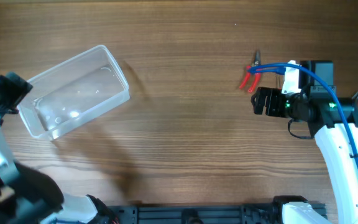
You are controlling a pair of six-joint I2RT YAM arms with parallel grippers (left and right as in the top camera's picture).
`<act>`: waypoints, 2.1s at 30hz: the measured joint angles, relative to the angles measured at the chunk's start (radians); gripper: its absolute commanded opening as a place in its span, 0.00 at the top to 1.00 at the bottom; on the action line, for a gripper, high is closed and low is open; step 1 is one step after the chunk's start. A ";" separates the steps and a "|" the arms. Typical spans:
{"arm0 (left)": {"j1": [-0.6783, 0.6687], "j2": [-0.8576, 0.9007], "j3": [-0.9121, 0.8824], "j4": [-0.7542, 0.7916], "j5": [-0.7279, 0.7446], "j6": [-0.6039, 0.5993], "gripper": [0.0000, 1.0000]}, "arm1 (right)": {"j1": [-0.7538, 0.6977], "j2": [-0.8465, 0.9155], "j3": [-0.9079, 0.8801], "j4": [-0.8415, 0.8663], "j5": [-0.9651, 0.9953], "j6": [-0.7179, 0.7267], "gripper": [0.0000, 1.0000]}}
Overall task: Pack container
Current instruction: 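Grasp the clear plastic container's left rim with the left gripper, then drag the container right to the table center with the left gripper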
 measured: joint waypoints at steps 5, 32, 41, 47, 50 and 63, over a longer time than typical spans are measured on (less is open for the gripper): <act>0.000 0.157 0.000 0.036 0.008 0.126 0.00 | 0.000 0.000 0.000 -0.017 0.000 -0.004 0.00; -0.001 0.321 0.000 0.024 0.043 0.216 0.96 | 0.000 0.000 0.000 -0.035 0.000 -0.007 0.01; 0.003 0.321 0.000 0.028 0.068 0.211 0.96 | 0.000 0.000 0.000 -0.035 0.003 -0.007 0.01; -0.098 0.274 0.000 0.043 0.090 0.211 0.96 | 0.000 -0.014 0.008 -0.039 0.117 0.037 0.00; -0.247 0.187 0.000 0.044 0.089 0.216 0.96 | 0.000 -0.048 0.063 -0.041 0.172 0.064 0.00; -0.853 0.089 0.000 0.065 0.102 0.217 0.96 | 0.000 -0.070 0.110 -0.072 0.207 0.080 0.00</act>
